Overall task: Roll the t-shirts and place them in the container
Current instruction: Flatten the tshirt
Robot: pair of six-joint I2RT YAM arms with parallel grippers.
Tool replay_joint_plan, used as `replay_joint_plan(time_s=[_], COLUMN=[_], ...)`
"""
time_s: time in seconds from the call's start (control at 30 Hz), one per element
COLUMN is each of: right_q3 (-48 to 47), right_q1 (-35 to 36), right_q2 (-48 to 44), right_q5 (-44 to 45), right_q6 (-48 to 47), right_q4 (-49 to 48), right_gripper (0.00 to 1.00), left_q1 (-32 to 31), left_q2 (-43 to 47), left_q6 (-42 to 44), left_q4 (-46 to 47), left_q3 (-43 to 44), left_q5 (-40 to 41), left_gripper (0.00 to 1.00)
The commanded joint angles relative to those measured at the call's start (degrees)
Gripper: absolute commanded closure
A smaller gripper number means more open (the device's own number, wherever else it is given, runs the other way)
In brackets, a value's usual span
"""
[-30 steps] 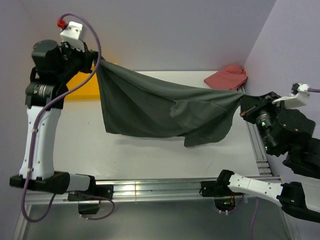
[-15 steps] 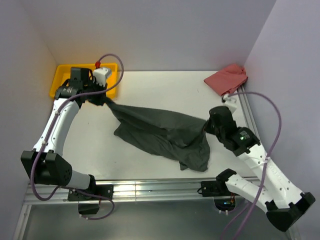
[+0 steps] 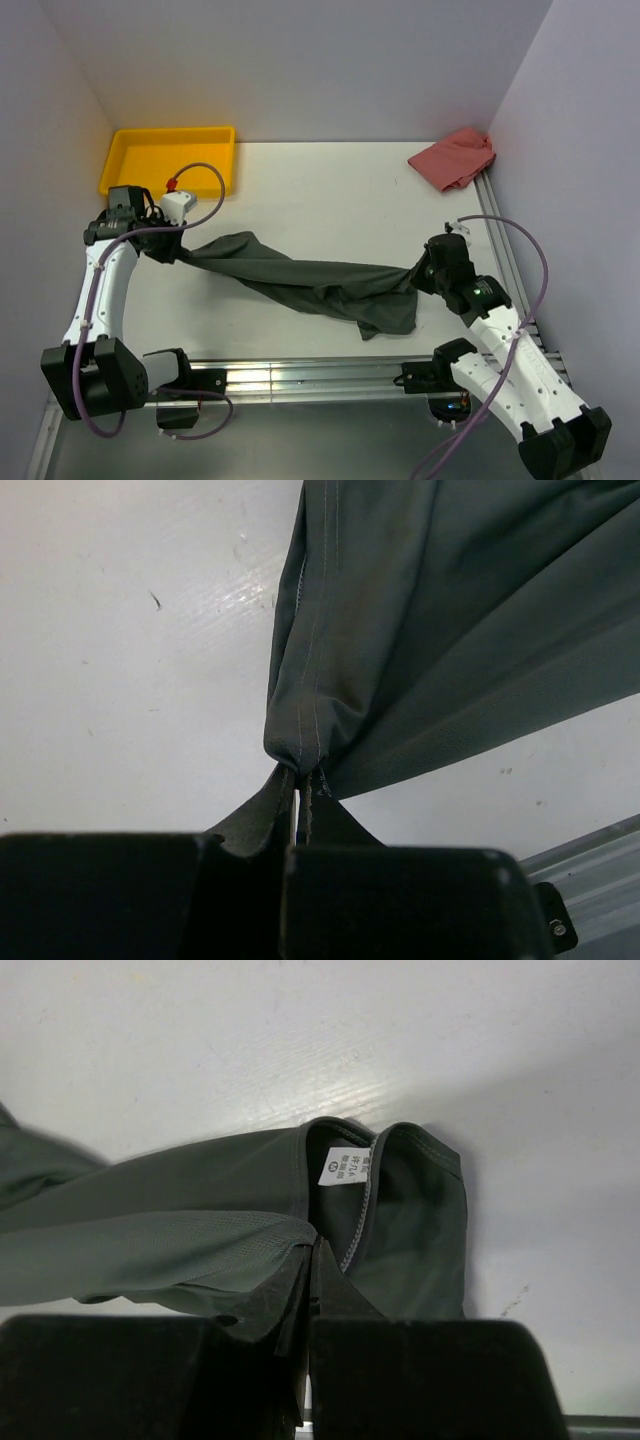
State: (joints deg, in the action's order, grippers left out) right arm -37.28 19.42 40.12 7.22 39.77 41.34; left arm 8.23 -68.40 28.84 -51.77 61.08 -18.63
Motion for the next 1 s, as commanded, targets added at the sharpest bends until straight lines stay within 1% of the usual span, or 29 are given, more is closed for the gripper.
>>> replay_joint_plan(time_s=[0.0,0.07,0.1,0.13,0.2,0.27,0.33,0.43,0.47,0.5,0.53,0.57,0.63,0.67,0.73,0.77,0.83,0.97], right_q3=[-2.2,-2.4,-2.4,-2.4,-2.3,-2.6,-4.0,-8.1,-8.1,-10.2,-11.2,-12.3,-14.5,-14.8,-14.5,-14.3,-13.6,-11.4], right_q1=[-1.6,-3.1,-3.4,-3.7,-4.4,-4.9,-5.6,-6.3,-6.5,-6.7,-6.7,-6.7,-6.8,-6.7,-6.8,-6.7,-6.7,-6.2], right_q2=[3.7,6.7,9.9,11.4,15.4,18.0,21.6,27.5,28.8,30.3,31.6,32.8,35.5,35.6,34.9,34.4,32.5,26.0], right_q5=[-3.5,-5.3,-6.0,-7.0,-7.0,-9.1,-9.2,-8.2,-7.9,-7.8,-7.6,-7.3,-7.3,-7.3,-5.6,-5.5,-4.9,-4.6], right_q6=[-0.9,-2.1,-2.3,-2.6,-2.9,-3.6,-4.3,-5.4,-5.6,-5.8,-6.1,-6.2,-6.1,-6.0,-5.3,-5.1,-4.4,-2.0], right_q4=[-5.6,-7.2,-8.3,-10.4,-12.5,-15.3,-17.1,-18.3,-18.4,-18.2,-18.1,-17.6,-16.6,-16.5,-16.6,-16.4,-16.0,-15.5], right_gripper=[1.00,1.00,1.00,1.00,1.00,1.00,1.00,1.00,1.00,0.98,0.96,0.89,0.81,0.69,0.59,0.52,0.49,0.50], left_q1=[1.2,1.1,1.1,1.2,1.1,1.1,1.1,1.0,1.1,1.1,1.0,1.0,1.0,1.1,0.9,0.9,0.9,0.9], left_q2=[-0.3,-4.4,-5.9,-8.7,-11.4,-15.4,-19.0,-22.2,-22.8,-23.4,-24.3,-24.7,-25.3,-25.3,-25.0,-24.9,-25.0,-25.4], left_q6=[3.9,3.9,3.8,2.9,1.1,-0.3,-2.0,-4.6,-5.2,-6.1,-6.4,-6.7,-7.2,-7.3,-7.5,-7.3,-7.3,-7.3], left_q4=[0.4,-0.7,-0.9,-0.1,1.6,3.6,4.7,8.7,9.3,9.7,10.0,10.3,10.5,10.6,11.3,11.4,11.5,11.3], left_q3=[-0.8,0.1,0.4,1.0,1.4,2.5,3.9,5.1,5.4,5.9,6.1,6.3,6.6,6.6,6.2,6.2,6.2,6.4], left_q5=[-1.4,-3.2,-4.5,-5.0,-5.4,-5.9,-6.3,-5.7,-5.5,-5.7,-5.8,-5.8,-6.2,-6.0,-5.8,-5.8,-5.7,-5.8], left_gripper=[1.00,1.00,1.00,1.00,1.00,1.00,1.00,1.00,1.00,1.00,1.00,1.00,1.00,1.00,1.00,1.00,1.00,1.00])
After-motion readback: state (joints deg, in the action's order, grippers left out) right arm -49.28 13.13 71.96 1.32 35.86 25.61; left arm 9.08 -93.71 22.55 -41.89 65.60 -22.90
